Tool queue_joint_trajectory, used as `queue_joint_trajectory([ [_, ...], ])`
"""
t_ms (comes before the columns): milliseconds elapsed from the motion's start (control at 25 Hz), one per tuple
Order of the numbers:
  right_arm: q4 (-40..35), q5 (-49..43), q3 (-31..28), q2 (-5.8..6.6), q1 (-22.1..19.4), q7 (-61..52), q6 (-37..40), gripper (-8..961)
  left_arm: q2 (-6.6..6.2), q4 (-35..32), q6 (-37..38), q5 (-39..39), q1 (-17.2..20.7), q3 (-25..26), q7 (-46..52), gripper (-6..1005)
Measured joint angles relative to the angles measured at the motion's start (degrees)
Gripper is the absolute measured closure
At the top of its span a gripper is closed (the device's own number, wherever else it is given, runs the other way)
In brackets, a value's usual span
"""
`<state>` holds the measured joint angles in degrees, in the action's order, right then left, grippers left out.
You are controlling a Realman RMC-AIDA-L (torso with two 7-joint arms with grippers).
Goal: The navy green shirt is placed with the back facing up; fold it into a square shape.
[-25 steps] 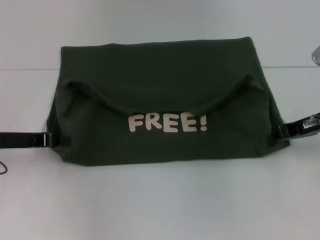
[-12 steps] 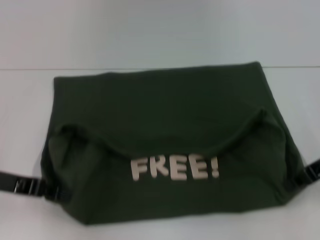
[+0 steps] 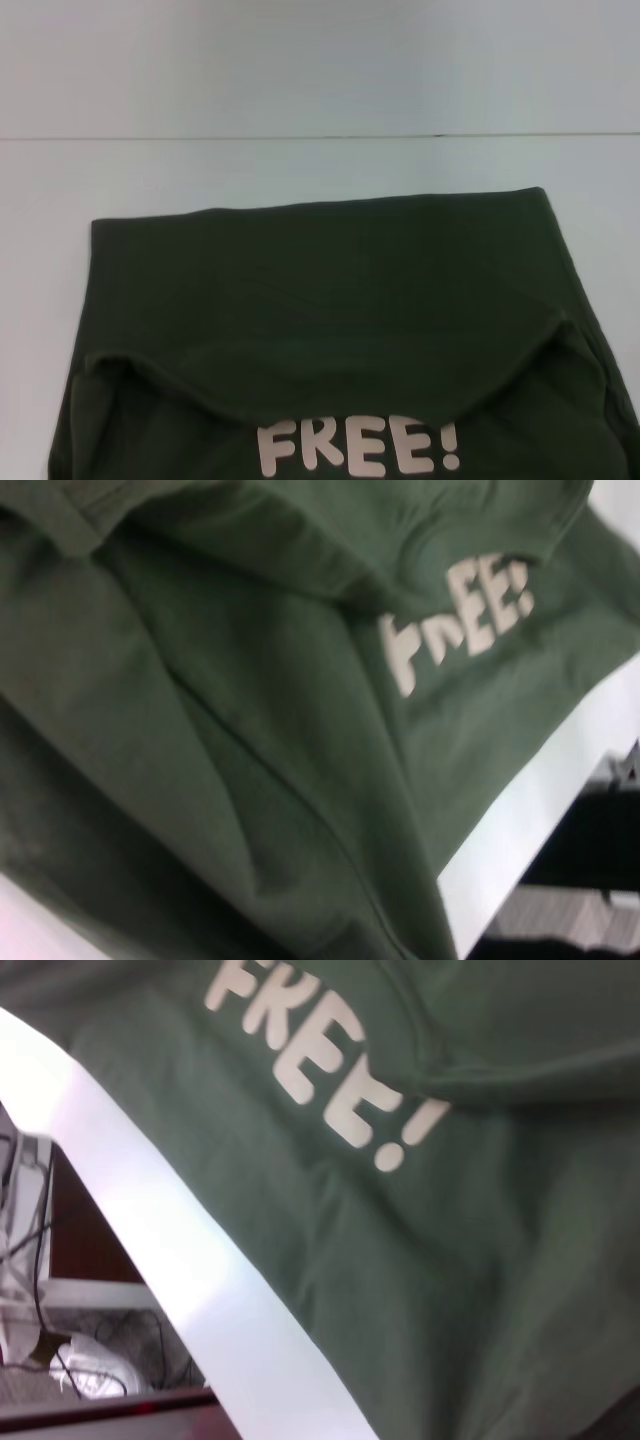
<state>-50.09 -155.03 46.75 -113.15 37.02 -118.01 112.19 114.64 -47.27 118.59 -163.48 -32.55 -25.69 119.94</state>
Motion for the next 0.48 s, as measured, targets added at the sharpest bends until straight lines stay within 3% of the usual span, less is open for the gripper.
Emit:
queue_joint_trajectory([
  [200,0.3,-0.5,-0.3,-0.53,-0.1,0.8,-0.2,906,0.26,-0.1,0.1,0.5,0.6,-1.5,-0.7,923],
  [360,0.3,0.6,-3.3,-0.92,-0.1,1.3,-0.5,902,-0.37,0.3,-0.1,2.8,-0.7,3.3,-1.2,920],
  [480,0.6,2.6,-8.9,-0.57,0.0,1.2,-0.9,899,-1.34,1.0,-0.5,5.3,-1.6,8.3,-0.3,918],
])
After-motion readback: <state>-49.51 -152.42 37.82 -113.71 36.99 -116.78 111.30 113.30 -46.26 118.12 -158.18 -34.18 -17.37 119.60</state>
